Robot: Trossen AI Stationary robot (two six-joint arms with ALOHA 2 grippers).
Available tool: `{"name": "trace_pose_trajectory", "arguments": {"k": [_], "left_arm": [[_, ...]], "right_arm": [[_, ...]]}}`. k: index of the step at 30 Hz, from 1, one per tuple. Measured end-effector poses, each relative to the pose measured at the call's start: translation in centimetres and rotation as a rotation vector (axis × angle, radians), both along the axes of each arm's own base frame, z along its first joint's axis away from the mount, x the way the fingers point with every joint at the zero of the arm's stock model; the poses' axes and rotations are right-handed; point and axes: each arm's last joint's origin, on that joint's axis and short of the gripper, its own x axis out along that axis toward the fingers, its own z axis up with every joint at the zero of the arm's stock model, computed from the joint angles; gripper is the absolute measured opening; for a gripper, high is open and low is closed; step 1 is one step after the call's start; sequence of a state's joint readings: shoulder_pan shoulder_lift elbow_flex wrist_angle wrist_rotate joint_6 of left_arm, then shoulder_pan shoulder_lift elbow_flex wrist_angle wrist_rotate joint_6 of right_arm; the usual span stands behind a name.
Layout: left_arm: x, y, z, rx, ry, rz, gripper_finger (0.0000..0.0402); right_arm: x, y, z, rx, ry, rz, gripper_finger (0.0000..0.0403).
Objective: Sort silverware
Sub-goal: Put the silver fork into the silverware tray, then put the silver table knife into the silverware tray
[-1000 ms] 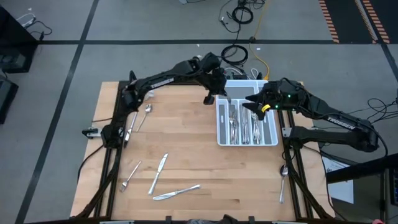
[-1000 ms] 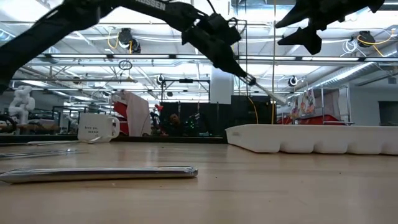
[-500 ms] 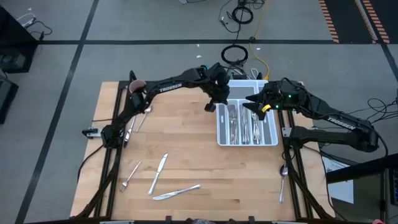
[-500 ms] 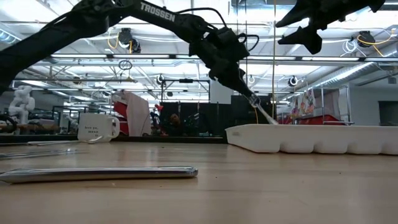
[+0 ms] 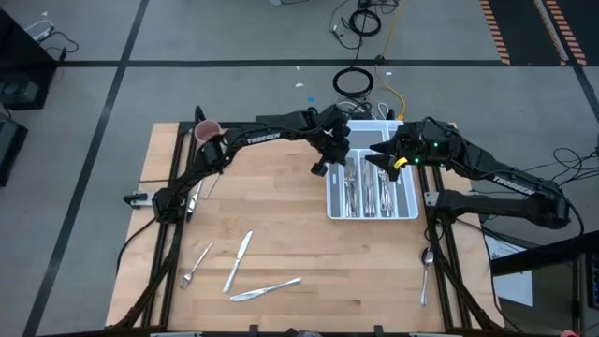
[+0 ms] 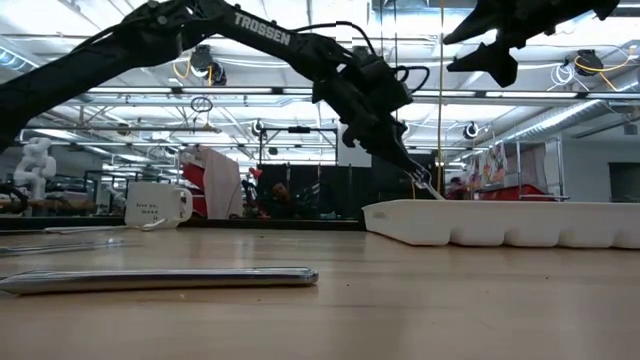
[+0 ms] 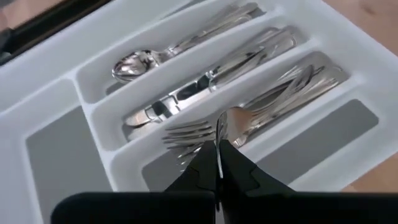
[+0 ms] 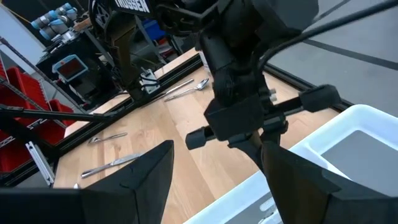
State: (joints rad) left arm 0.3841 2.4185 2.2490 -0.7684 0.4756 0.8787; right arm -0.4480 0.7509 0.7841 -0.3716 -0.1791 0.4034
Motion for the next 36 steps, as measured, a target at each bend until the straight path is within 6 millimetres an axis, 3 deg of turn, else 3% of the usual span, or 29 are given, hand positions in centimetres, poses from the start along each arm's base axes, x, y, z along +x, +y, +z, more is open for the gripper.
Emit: {"name": "trace_pose_trajectory", "arguments": {"k": [9, 28, 30, 33, 36], "left_arm": [[0.5, 0.1, -0.6, 0.013, -0.022, 0.003, 0.0006], [1.7, -0.5, -0.2, 0.097, -0.055, 0.17, 0.0098], [1.8, -0.7, 0.6, 0.148, -0.072, 0.236, 0.0099], [1.2, -1.2, 3.8, 0.256, -0.11, 0.38, 0.0099], [-0.3, -2.1, 8.0, 0.259, -0.154, 0.71, 0.01]], "right_arm": [[0.0, 0.0, 0.0, -0.002, 0.003, 0.001, 0.0235], [0.0, 0.0, -0.1, -0.033, 0.015, 0.014, 0.0235], [0.0, 0.0, -0.1, -0.034, 0.016, 0.014, 0.0235], [0.0, 0.0, -0.1, -0.039, 0.017, 0.015, 0.0235], [0.0, 0.0, -0.1, -0.042, 0.019, 0.015, 0.0235]]}}
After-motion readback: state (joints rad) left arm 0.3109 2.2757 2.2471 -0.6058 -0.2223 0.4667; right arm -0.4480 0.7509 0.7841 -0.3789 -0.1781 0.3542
